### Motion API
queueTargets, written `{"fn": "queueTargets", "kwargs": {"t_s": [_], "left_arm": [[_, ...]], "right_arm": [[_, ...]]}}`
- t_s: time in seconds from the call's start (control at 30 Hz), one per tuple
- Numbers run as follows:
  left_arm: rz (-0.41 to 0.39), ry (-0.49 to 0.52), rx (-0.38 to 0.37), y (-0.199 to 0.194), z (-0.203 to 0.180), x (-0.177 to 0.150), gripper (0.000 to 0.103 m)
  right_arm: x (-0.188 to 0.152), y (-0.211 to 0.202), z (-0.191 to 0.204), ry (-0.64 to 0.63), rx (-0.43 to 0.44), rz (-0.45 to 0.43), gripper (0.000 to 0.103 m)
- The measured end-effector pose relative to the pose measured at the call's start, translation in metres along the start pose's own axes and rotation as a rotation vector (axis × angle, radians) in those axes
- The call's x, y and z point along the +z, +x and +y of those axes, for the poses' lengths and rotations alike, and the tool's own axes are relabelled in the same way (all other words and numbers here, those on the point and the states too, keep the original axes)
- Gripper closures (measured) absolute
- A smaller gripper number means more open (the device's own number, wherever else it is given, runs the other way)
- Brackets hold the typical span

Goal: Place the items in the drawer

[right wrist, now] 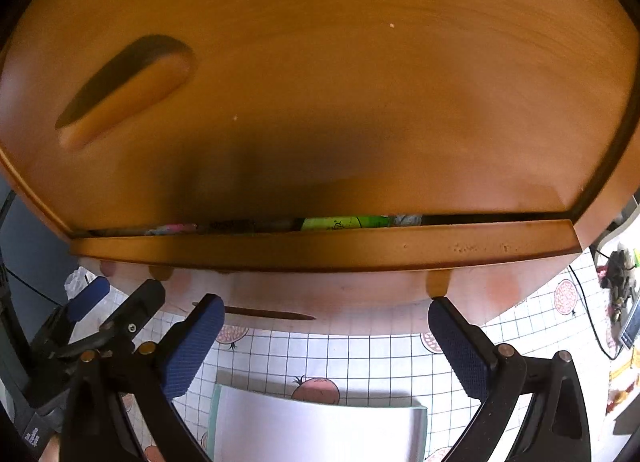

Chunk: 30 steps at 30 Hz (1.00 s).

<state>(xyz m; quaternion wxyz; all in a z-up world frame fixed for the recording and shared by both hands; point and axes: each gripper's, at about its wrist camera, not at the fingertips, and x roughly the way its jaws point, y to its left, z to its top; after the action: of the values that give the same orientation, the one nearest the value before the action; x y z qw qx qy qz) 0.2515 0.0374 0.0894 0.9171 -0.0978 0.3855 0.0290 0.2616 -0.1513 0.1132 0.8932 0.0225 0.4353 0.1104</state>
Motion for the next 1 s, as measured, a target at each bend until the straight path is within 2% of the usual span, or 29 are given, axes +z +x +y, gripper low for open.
{"fn": "queueTargets", "kwargs": {"t_s": [0.17, 0.27, 0.4, 0.63, 0.93, 1.0], "left_arm": [[0.027, 0.004, 0.008, 0.001, -0.004, -0.002, 0.0], [0.017, 0.005, 0.025, -0.005, -0.007, -0.007, 0.0], [0.03, 0.0, 0.013, -0.016, -0.01, -0.021, 0.0], [0.01, 0.009, 0.011, -0.052, -0.012, -0.054, 0.0], [-0.042, 0.06, -0.004, -0.101, -0.006, -0.091, 0.0], [-0.045, 0.069, 0.022, -0.108, -0.007, -0.096, 0.0]], "right_arm": [[0.0, 0.002, 0.003, 0.013, 0.004, 0.009, 0.0], [-0.004, 0.001, 0.004, 0.02, 0.003, 0.014, 0.0], [-0.016, -0.002, 0.009, -0.021, -0.021, 0.001, 0.0], [-0.058, -0.022, 0.009, 0.002, 0.009, -0.007, 0.0], [-0.111, -0.06, 0.007, 0.003, -0.002, -0.03, 0.0], [-0.12, -0.072, 0.004, 0.004, -0.008, -0.038, 0.0]]}}
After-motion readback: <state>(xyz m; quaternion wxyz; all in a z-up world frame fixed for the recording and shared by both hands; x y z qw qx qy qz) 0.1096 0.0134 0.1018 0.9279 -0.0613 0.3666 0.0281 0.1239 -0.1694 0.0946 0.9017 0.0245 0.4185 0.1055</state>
